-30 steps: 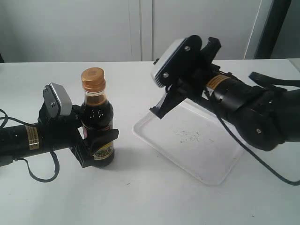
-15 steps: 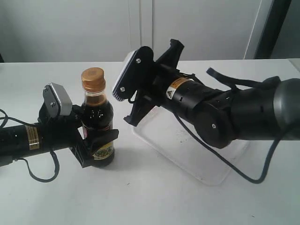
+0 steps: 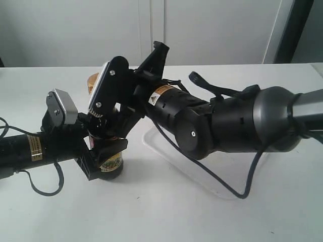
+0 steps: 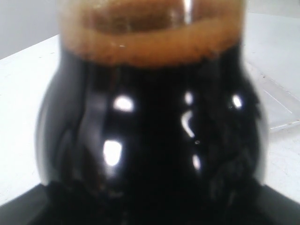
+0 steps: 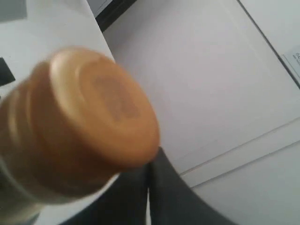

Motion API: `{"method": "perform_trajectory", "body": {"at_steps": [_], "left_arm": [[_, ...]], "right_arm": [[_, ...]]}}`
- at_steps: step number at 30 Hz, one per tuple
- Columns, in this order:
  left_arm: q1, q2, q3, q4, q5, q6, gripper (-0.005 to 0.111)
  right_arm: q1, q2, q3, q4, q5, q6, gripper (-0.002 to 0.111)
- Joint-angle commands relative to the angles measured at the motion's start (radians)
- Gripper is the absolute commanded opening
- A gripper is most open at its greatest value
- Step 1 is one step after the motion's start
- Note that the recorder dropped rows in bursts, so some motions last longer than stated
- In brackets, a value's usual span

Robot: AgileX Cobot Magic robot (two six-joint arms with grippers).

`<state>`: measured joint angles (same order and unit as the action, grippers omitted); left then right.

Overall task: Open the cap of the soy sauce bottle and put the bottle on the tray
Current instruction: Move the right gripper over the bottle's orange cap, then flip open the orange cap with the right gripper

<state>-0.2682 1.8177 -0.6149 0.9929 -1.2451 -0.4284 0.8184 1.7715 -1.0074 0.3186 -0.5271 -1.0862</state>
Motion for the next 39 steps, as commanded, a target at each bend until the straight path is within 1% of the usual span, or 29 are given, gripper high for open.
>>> {"method": "perform_trajectory", "body": {"at_steps": [1, 22, 29, 39], "left_arm": [[-0.001, -0.003, 0.007, 0.015, 0.024, 0.004, 0.000], [-0.001, -0.003, 0.007, 0.010, 0.024, 0.004, 0.000], [-0.001, -0.003, 0.007, 0.009, 0.024, 0.004, 0.000], [-0.001, -0.003, 0.007, 0.009, 0.024, 0.004, 0.000]], "right_arm": [[0.011, 0.000, -0.019, 0.024, -0.013, -0.028, 0.000], [0.038, -0.014, -0.019, 0.031, -0.001, -0.033, 0.000], [0.038, -0.055, -0.019, 0.028, 0.022, 0.018, 0.000], [0.045, -0.059, -0.019, 0.026, 0.050, 0.021, 0.000]]}}
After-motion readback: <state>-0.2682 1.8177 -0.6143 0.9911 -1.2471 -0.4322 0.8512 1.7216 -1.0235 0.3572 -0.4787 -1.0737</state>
